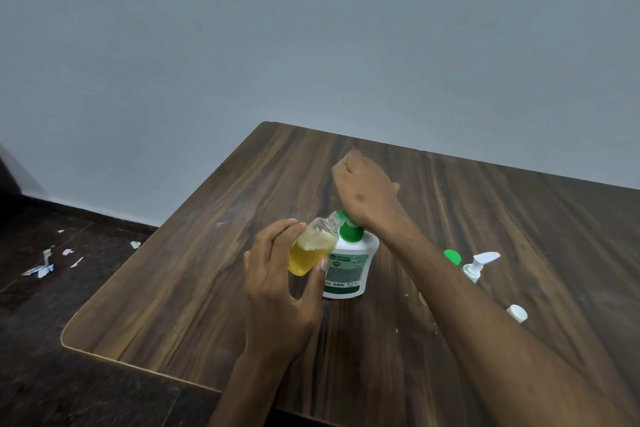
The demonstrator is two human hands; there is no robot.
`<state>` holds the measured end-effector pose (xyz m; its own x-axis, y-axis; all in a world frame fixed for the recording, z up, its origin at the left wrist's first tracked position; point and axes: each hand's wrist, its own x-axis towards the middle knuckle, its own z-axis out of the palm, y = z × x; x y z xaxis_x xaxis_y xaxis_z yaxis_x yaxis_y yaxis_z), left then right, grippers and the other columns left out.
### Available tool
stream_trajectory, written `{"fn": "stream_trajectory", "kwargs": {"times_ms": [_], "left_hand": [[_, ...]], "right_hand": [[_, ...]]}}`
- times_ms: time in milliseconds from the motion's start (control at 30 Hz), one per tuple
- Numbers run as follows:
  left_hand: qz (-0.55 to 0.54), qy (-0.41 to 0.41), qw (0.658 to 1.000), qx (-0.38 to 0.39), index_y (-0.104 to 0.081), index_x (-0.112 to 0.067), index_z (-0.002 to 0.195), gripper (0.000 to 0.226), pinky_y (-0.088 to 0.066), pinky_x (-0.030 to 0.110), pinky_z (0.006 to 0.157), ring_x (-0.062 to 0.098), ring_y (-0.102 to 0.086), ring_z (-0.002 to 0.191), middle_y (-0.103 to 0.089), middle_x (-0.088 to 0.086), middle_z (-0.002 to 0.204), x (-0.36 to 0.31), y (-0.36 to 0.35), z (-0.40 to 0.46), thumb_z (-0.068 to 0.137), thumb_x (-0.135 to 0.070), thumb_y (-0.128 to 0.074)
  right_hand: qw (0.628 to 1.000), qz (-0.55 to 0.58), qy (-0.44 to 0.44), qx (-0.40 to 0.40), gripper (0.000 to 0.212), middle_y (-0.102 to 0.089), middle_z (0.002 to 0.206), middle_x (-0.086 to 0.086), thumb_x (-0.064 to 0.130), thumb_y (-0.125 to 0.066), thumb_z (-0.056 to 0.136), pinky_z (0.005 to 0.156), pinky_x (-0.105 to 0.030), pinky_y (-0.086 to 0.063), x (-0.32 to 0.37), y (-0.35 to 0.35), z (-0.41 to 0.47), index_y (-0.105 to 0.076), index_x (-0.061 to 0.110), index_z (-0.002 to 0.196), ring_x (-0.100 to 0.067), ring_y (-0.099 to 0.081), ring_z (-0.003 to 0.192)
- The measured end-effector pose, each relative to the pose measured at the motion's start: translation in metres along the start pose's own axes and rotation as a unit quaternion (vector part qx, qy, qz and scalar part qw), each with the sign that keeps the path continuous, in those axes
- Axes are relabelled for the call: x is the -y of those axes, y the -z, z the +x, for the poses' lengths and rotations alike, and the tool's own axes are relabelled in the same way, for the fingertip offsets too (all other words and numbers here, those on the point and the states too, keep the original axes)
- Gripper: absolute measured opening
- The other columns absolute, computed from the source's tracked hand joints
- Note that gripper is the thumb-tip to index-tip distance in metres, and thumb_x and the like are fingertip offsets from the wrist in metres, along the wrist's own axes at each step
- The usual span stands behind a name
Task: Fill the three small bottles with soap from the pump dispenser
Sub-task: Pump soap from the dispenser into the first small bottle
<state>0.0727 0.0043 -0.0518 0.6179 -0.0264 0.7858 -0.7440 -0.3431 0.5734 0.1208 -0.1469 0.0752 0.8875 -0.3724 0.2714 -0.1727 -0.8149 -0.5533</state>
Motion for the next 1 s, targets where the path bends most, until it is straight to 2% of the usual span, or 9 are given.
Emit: {"fn": "stream_trajectory", "kwargs": {"times_ms": [67,167,300,400,533,633,700,833,1000], "left_hand": [[0.002,0.001,1.000,0.000,-0.068,-0.006,0.129,0.042,-0.053,0.051,0.096,0.020,-0.061,0.126,-0.064,0.006,0.133,0.0002,0.0001,-0.0005,0.091,-0.021,-0.078],[0.000,0.002,1.000,0.002,-0.068,-0.006,0.130,0.042,-0.053,0.050,0.097,0.020,-0.060,0.127,-0.064,0.006,0.134,0.0004,0.0003,-0.0004,0.092,-0.023,-0.076],[-0.001,0.001,1.000,0.002,-0.068,-0.005,0.129,0.042,-0.052,0.049,0.098,0.020,-0.060,0.126,-0.064,0.006,0.134,-0.0007,0.0005,-0.0001,0.093,-0.024,-0.075],[0.000,-0.001,1.000,0.001,-0.068,-0.005,0.129,0.042,-0.053,0.050,0.097,0.020,-0.061,0.126,-0.064,0.006,0.133,-0.0008,0.0008,0.0002,0.092,-0.021,-0.077],[0.002,0.002,1.000,0.005,-0.068,-0.005,0.130,0.043,-0.053,0.052,0.095,0.022,-0.061,0.125,-0.065,0.007,0.133,-0.0006,0.0006,-0.0002,0.090,-0.018,-0.079],[0.001,0.001,1.000,0.003,-0.068,-0.005,0.129,0.043,-0.053,0.052,0.095,0.021,-0.061,0.125,-0.064,0.007,0.133,-0.0003,0.0008,-0.0003,0.090,-0.018,-0.079],[0.000,0.003,1.000,0.004,-0.068,-0.004,0.129,0.043,-0.053,0.053,0.095,0.022,-0.061,0.125,-0.064,0.007,0.132,-0.0005,0.0008,-0.0006,0.090,-0.018,-0.079],[0.002,0.002,1.000,0.007,-0.068,-0.004,0.129,0.044,-0.054,0.053,0.094,0.023,-0.062,0.124,-0.064,0.007,0.133,-0.0002,-0.0004,-0.0002,0.089,-0.018,-0.080],[0.002,0.002,1.000,0.005,-0.068,-0.004,0.129,0.044,-0.053,0.054,0.094,0.024,-0.062,0.124,-0.064,0.007,0.132,-0.0002,-0.0001,-0.0014,0.089,-0.018,-0.080]], "right_hand": [[1.000,-0.002,-0.005,0.011,0.024,-0.062,0.098,0.000,0.029,-0.032,0.100,0.086,-0.045,-0.026,0.0002,0.0002,-0.0005,-0.053,0.019,0.093,-0.020,-0.054,0.092],[1.000,-0.007,0.002,-0.005,0.023,-0.061,0.102,0.001,0.031,-0.031,0.098,0.090,-0.048,-0.032,0.0005,0.0012,0.0004,-0.051,0.021,0.092,-0.020,-0.054,0.092],[1.000,0.000,-0.008,0.010,0.023,-0.063,0.095,0.000,0.028,-0.031,0.099,0.086,-0.045,-0.027,0.0011,0.0003,-0.0012,-0.050,0.021,0.087,-0.015,-0.052,0.082],[1.000,0.000,-0.003,-0.008,0.022,-0.063,0.100,0.001,0.030,-0.031,0.097,0.085,-0.045,-0.027,0.0014,0.0004,0.0000,-0.049,0.023,0.086,-0.018,-0.054,0.088],[1.000,-0.002,-0.009,0.007,0.023,-0.063,0.096,0.001,0.029,-0.031,0.098,0.089,-0.047,-0.031,0.0014,-0.0005,-0.0005,-0.049,0.022,0.085,-0.013,-0.052,0.081],[1.000,-0.001,-0.002,-0.013,0.021,-0.063,0.099,0.000,0.030,-0.031,0.096,0.085,-0.045,-0.028,0.0018,0.0002,0.0004,-0.048,0.023,0.085,-0.018,-0.054,0.088],[1.000,-0.001,-0.012,0.005,0.023,-0.061,0.096,0.001,0.029,-0.032,0.100,0.087,-0.045,-0.026,0.0018,-0.0003,-0.0015,-0.050,0.020,0.089,-0.019,-0.054,0.089],[1.000,-0.005,0.000,-0.002,0.021,-0.060,0.092,0.002,0.028,-0.032,0.099,0.089,-0.046,-0.030,0.0034,0.0032,-0.0032,-0.049,0.020,0.090,-0.018,-0.053,0.087],[1.000,0.000,-0.005,0.006,0.023,-0.061,0.092,0.002,0.028,-0.031,0.101,0.089,-0.045,-0.028,0.0035,0.0031,-0.0050,-0.050,0.020,0.091,-0.016,-0.053,0.084]]}}
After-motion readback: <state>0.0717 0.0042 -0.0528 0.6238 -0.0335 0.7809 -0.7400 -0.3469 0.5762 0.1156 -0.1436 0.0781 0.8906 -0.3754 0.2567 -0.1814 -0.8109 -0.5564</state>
